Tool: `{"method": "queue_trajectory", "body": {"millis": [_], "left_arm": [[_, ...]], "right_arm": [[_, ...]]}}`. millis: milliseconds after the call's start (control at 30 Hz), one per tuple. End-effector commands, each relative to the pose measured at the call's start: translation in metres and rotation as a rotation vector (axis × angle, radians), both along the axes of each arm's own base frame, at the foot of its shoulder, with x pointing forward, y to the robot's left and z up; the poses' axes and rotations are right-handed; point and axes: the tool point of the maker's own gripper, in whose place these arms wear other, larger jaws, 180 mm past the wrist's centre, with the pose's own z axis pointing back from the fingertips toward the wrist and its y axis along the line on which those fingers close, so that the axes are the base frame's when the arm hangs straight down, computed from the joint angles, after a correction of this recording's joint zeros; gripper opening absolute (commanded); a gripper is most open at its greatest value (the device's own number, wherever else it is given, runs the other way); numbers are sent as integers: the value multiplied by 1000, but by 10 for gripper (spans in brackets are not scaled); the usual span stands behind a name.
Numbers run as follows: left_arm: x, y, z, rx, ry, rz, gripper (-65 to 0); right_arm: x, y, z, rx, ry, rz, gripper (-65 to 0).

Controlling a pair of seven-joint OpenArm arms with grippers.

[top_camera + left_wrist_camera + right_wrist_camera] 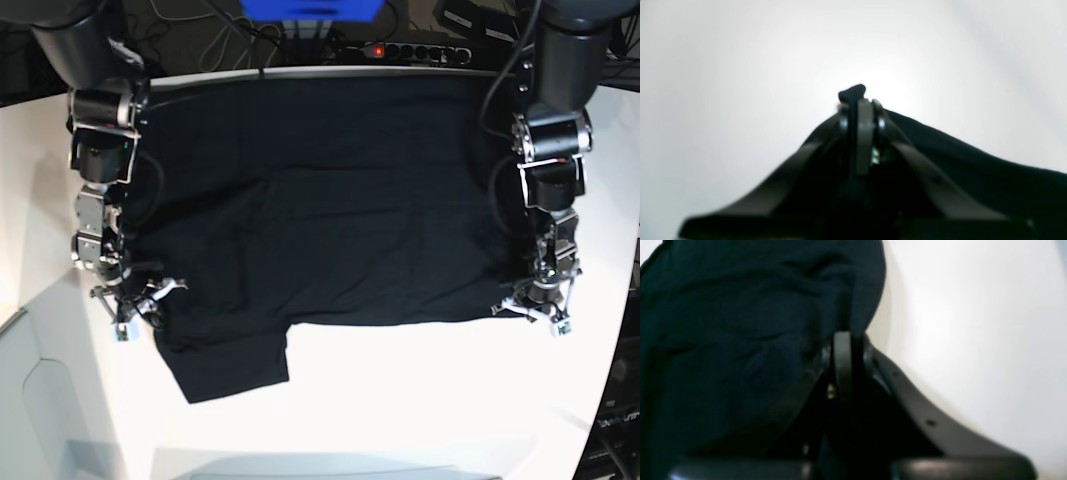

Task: Fold the T-shirt properly
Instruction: 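Move both grippers to the hem corners of the T-shirt, then grasp the hem corners and fold them toward the shoulder edge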

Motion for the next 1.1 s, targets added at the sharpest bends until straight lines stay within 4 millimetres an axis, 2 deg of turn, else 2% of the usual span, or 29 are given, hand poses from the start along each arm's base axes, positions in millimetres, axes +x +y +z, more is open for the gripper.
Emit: {"method": "queue_trajectory", "body": {"millis": [0, 100, 200, 300, 367, 467, 667, 900, 933, 1067], "left_arm": [[16, 8, 26, 20, -63, 4, -650], [12, 8, 33, 44, -98, -10, -650], [3, 19, 49, 22, -145, 31, -650], [-8, 29, 66, -3, -166, 67, -650], [-11, 20, 72, -20, -176, 58, -650], [-26, 18, 78, -9, -175, 53, -650], [-66, 18, 87, -15, -189, 90, -650], [-122, 20, 82, 3, -173, 144, -650], [-127, 19, 81, 11, -168, 140, -650], [-147, 14, 58, -5, -115, 148, -650]], "right_arm": [[13, -13, 20, -20, -47, -16, -650], [16, -22, 31, -16, -82, -43, -650], [12, -31, 39, -24, -114, -64, -650], [12, -31, 55, -46, -159, -60, -650], [8, -32, 63, -63, -189, -55, -650], [-1, -31, 79, -98, -240, -43, -650], [-31, -27, 95, -166, -300, -10, -650], [-76, -17, 91, -214, -299, 33, -650], [-82, -17, 86, -214, -285, 35, -650], [-99, -19, 61, -206, -218, 36, -650]]}}
